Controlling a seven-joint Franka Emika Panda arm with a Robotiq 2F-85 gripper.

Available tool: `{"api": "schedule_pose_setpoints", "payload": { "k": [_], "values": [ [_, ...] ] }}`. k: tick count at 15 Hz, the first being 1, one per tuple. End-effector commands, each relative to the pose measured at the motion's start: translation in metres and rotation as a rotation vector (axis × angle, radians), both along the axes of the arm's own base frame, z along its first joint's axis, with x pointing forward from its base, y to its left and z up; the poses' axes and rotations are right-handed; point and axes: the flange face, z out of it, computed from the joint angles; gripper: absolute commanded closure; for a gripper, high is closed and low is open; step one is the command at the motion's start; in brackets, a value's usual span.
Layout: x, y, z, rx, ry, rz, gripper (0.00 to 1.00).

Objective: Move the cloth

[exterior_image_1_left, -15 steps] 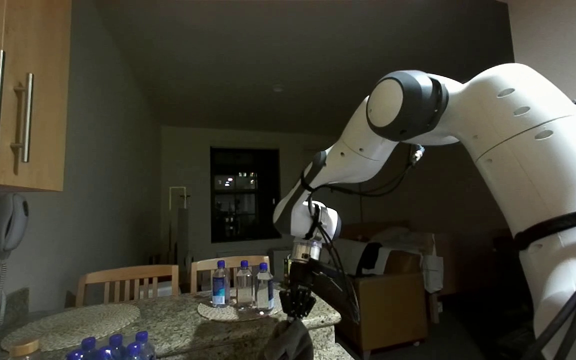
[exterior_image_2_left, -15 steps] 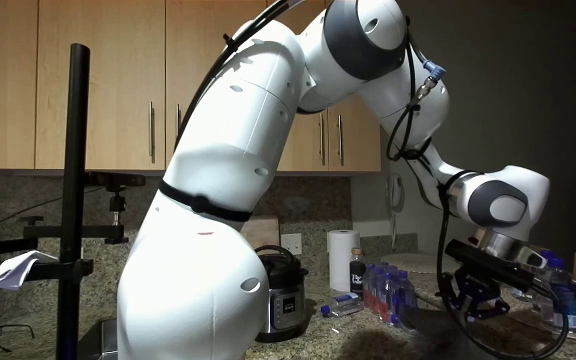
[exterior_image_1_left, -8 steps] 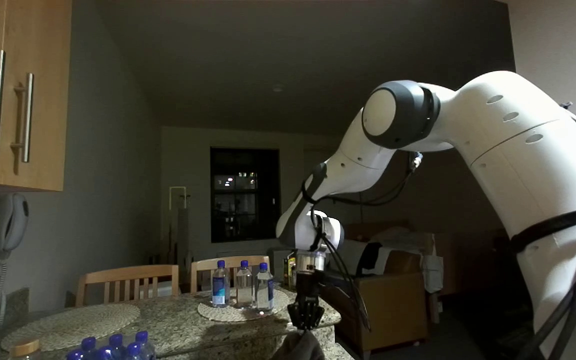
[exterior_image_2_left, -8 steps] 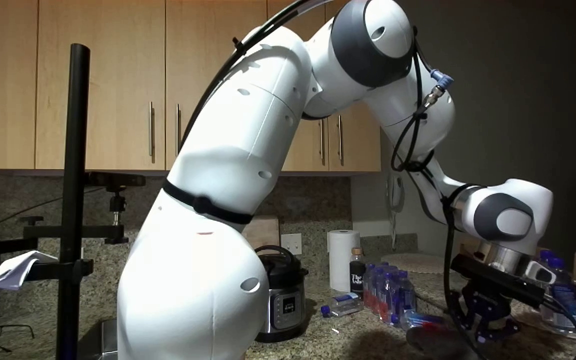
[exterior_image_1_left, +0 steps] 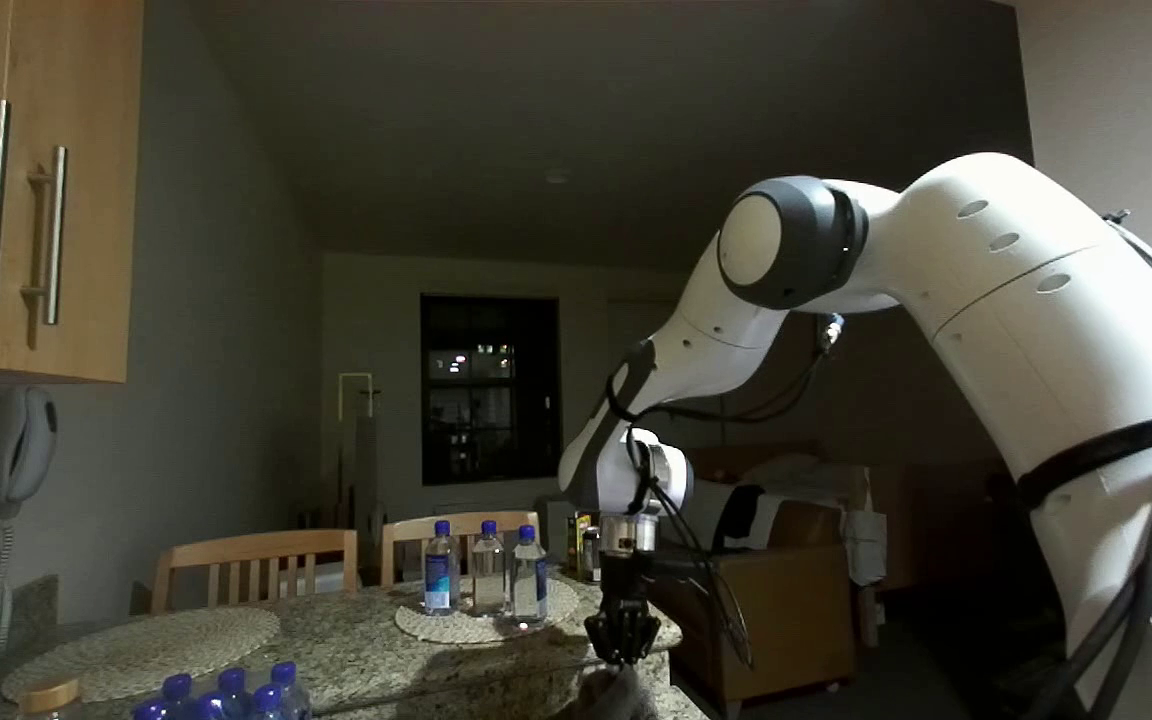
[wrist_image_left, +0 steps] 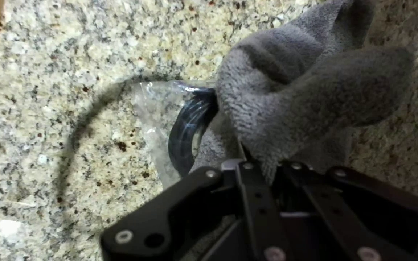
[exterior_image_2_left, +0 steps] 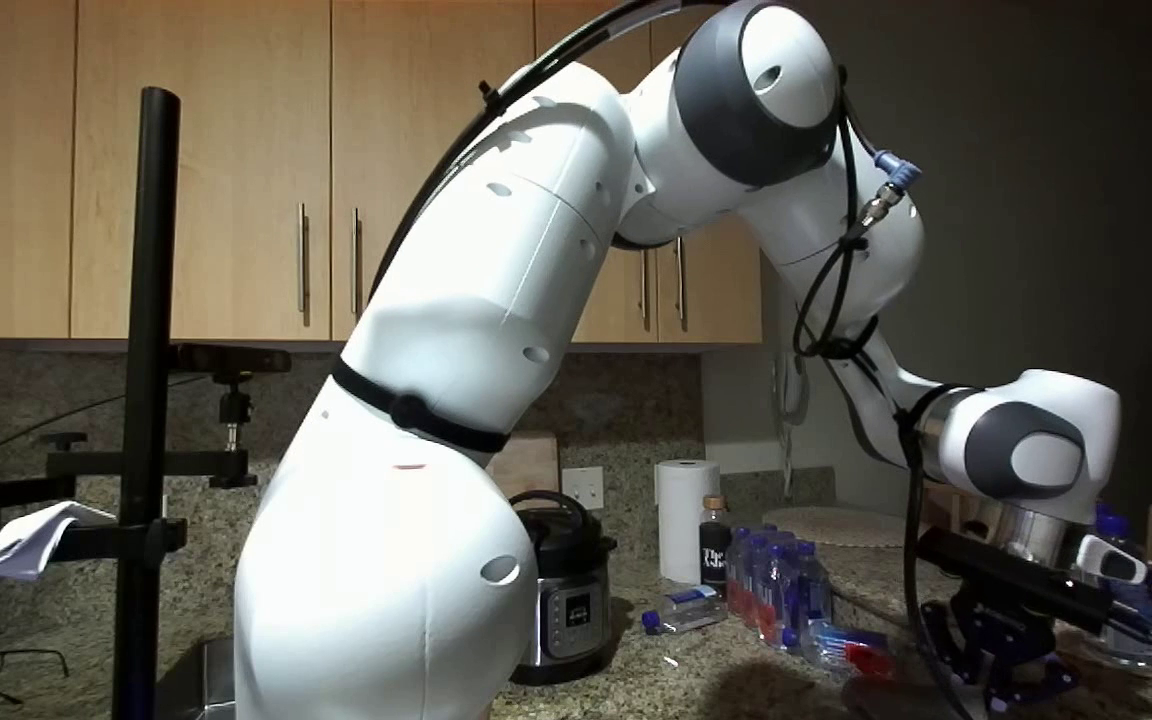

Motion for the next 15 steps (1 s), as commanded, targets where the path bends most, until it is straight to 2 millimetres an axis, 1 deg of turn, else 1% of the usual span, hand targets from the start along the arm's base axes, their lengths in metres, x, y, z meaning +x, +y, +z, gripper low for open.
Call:
{"api": "schedule_pose_setpoints", "payload": {
  "k": [1, 4, 5, 6, 7, 8, 12, 15],
  "values": [
    [0.002, -0.013, -0.003, -0.044, 0.006, -0.051, 0.91],
    [0.002, -0.022, -0.005, -0.07, 0.011, -0.08, 0.91],
    [0.002, -0.025, -0.006, -0.086, 0.016, -0.093, 0.87],
    [0.003, -0.029, -0.007, -0.101, 0.017, -0.107, 0.62],
    [0.003, -0.032, -0.008, -0.115, 0.018, -0.119, 0.62],
    [0.004, -0.036, -0.009, -0.132, 0.02, -0.131, 0.59],
    [0.0, -0.05, -0.009, -0.188, 0.042, -0.144, 0.34],
    [0.001, -0.053, -0.007, -0.204, 0.039, -0.139, 0.14]
  ]
}}
